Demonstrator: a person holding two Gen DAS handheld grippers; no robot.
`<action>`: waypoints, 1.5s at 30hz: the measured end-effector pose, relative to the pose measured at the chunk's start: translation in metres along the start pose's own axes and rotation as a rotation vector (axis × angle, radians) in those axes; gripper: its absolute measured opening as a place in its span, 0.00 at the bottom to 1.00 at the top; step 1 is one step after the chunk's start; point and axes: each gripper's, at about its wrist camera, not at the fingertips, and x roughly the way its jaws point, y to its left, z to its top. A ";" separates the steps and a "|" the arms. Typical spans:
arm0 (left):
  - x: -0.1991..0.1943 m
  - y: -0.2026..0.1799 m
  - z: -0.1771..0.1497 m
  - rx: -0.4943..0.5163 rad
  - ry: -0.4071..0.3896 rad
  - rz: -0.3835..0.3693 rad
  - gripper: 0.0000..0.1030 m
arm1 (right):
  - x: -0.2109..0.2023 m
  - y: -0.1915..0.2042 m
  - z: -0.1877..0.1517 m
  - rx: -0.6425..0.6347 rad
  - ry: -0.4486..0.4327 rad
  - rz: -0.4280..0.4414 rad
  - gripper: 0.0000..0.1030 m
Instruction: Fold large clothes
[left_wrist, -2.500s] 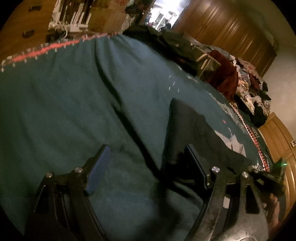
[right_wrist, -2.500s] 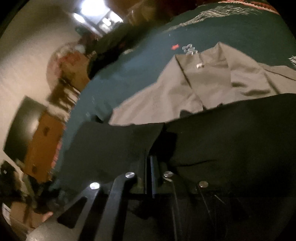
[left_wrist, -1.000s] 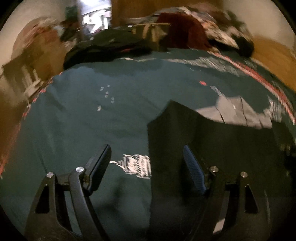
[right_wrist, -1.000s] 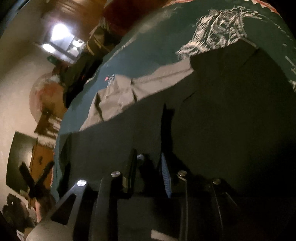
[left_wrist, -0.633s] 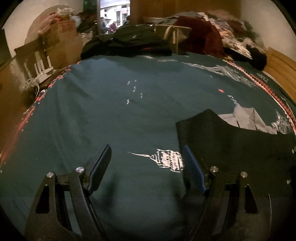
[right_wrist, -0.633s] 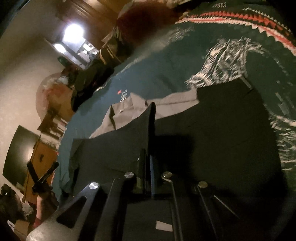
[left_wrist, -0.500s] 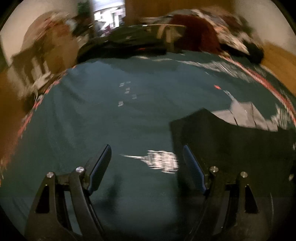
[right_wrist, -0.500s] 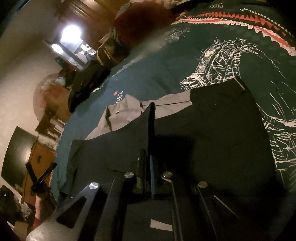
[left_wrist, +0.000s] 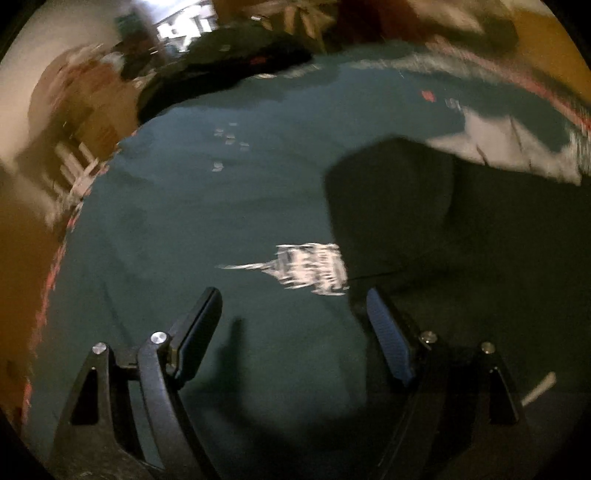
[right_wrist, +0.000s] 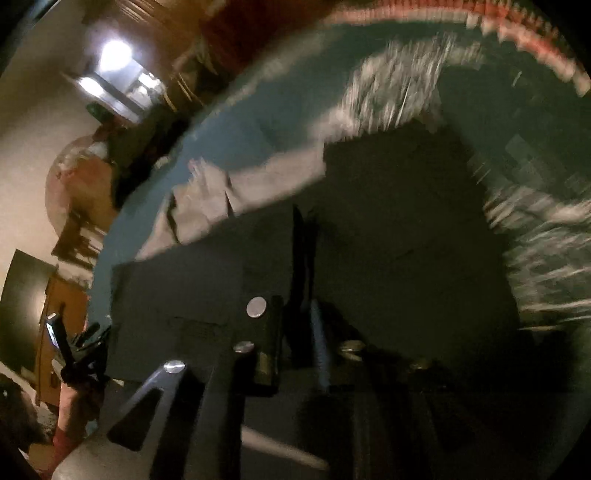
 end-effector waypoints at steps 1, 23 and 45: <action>-0.005 0.008 -0.004 -0.032 -0.007 -0.001 0.77 | -0.016 -0.003 0.001 -0.003 -0.036 0.008 0.31; 0.003 -0.004 -0.028 0.024 0.082 0.007 0.81 | 0.049 0.040 -0.025 -0.290 0.100 -0.091 0.29; 0.071 0.027 0.032 -0.029 0.135 0.111 0.82 | 0.069 0.061 0.000 -0.273 0.104 -0.099 0.37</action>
